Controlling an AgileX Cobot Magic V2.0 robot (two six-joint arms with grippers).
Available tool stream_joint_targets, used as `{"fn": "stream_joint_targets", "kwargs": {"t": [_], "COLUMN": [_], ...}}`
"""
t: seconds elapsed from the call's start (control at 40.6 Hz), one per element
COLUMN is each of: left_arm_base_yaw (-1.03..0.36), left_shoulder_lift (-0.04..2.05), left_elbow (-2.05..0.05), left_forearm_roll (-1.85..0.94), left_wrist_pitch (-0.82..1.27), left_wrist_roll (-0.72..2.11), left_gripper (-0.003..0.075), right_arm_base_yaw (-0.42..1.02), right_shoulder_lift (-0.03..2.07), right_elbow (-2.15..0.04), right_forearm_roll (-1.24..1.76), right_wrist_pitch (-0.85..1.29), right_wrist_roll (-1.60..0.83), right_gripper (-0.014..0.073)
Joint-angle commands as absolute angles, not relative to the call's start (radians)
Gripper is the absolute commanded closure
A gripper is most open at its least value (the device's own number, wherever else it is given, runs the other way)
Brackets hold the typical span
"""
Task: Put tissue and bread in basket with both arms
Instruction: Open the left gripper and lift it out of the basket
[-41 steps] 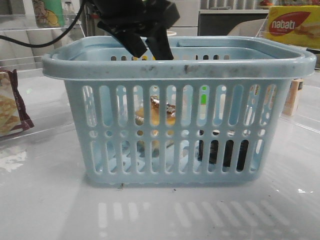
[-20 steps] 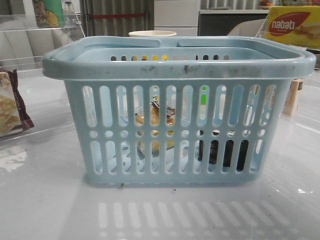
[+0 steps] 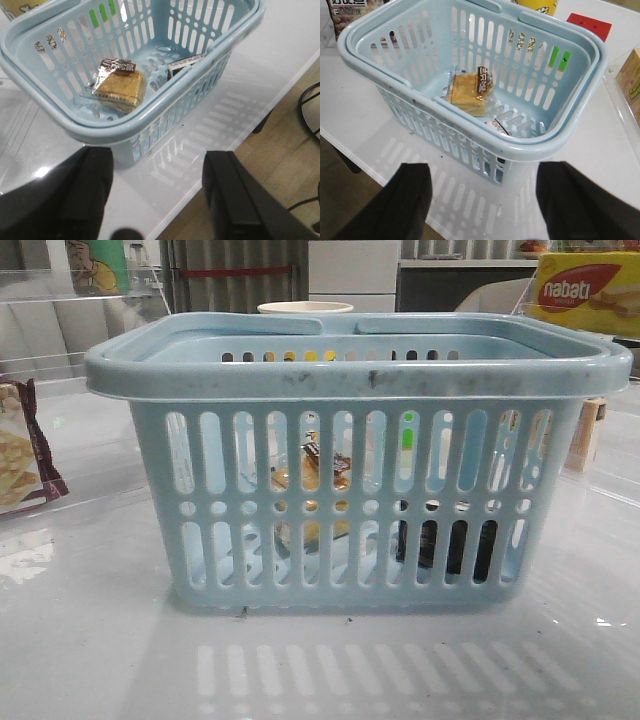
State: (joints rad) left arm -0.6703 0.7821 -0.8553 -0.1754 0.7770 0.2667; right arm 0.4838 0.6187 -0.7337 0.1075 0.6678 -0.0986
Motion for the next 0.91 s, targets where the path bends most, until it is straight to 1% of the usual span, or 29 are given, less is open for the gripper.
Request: {"fn": "stream_joint_targets", "kwargs": {"t": [0.0,0.222,0.271,0.345,0.542,0.567,0.616,0.641,0.69,0.887], "left_arm_base_yaw": [-0.678,-0.678,-0.678,-0.678,-0.678,-0.678,-0.678,-0.678,-0.678,-0.678], "left_shoulder_lift": [0.729,0.710,0.710,0.710,0.710,0.710,0.710,0.710,0.710,0.710], "left_elbow": [-0.833,-0.773,-0.768,-0.766,-0.766,-0.766,-0.766,-0.766,-0.766,-0.766], "left_forearm_roll": [-0.180,-0.165,-0.165,-0.165,-0.165,-0.165,-0.165,-0.165,-0.165,-0.169], "left_wrist_pitch": [0.715,0.706,0.697,0.693,0.693,0.693,0.692,0.692,0.692,0.690], "left_wrist_roll": [0.258,0.258,0.258,0.258,0.258,0.258,0.258,0.258,0.258,0.258], "left_gripper": [0.0265,0.0267,0.0284,0.0342,0.0552,0.0580,0.0628,0.0632,0.0627,0.0629], "right_arm_base_yaw": [0.485,0.485,0.485,0.485,0.485,0.485,0.485,0.485,0.485,0.485], "right_shoulder_lift": [0.618,0.618,0.618,0.618,0.618,0.618,0.618,0.618,0.618,0.618], "right_elbow": [-0.762,-0.762,-0.762,-0.762,-0.762,-0.762,-0.762,-0.762,-0.762,-0.762], "right_forearm_roll": [0.123,0.122,0.118,0.106,0.102,0.102,0.102,0.102,0.102,0.101], "right_wrist_pitch": [0.603,0.660,0.674,0.691,0.721,0.722,0.723,0.722,0.722,0.724], "right_wrist_roll": [-0.108,-0.108,-0.108,-0.108,-0.108,-0.108,-0.108,-0.108,-0.108,-0.108], "right_gripper": [0.0043,0.0048,0.0076,0.0167,0.0458,0.0475,0.0537,0.0546,0.0533,0.0538]}}
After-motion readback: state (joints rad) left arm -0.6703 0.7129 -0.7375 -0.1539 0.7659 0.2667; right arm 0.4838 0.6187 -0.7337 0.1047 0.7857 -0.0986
